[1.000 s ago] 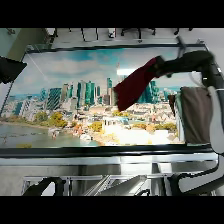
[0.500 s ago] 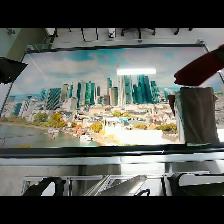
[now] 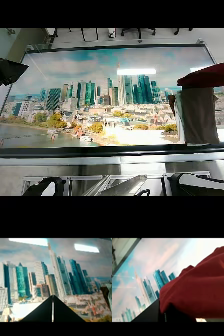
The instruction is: Fold the shirts.
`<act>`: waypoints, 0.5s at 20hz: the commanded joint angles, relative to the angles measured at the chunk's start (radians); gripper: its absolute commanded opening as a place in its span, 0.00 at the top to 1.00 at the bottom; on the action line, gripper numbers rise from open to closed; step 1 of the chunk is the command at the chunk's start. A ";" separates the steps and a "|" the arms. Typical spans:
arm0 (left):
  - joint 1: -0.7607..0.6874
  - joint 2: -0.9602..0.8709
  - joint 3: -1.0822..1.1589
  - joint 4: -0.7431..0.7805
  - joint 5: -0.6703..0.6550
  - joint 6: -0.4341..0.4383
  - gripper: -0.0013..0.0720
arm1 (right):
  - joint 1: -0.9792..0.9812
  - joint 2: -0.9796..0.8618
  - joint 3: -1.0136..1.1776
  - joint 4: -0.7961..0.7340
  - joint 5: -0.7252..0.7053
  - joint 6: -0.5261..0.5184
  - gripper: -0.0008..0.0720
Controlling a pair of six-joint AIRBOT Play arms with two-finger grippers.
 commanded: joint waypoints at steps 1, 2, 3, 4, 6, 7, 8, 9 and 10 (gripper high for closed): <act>0.001 0.000 0.000 0.000 0.010 0.000 0.96 | -0.006 0.053 0.000 -0.065 -0.103 0.080 0.97; 0.001 0.000 0.000 0.000 0.010 0.000 0.96 | -0.005 0.068 -0.002 -0.129 -0.152 0.102 0.97; 0.001 0.000 0.000 0.000 0.010 0.000 0.96 | -0.005 0.089 -0.014 -0.192 -0.190 0.112 0.97; 0.001 0.000 0.000 0.000 0.011 0.001 0.96 | -0.005 0.114 -0.037 -0.251 -0.216 0.116 0.97; 0.001 0.000 0.000 0.000 0.017 0.001 0.96 | -0.006 0.188 -0.132 -0.357 -0.229 0.129 0.97; 0.001 0.000 0.000 0.000 0.024 0.001 0.96 | -0.006 0.227 -0.195 -0.403 -0.219 0.144 0.97; 0.001 0.000 0.000 0.000 0.031 0.001 0.96 | -0.007 0.256 -0.259 -0.422 -0.204 0.153 0.97; 0.001 0.000 0.000 0.000 0.037 0.002 0.96 | -0.006 0.277 -0.327 -0.421 -0.189 0.154 0.97; 0.001 0.000 0.000 0.000 0.043 0.002 0.96 | -0.006 0.290 -0.401 -0.421 -0.180 0.156 0.96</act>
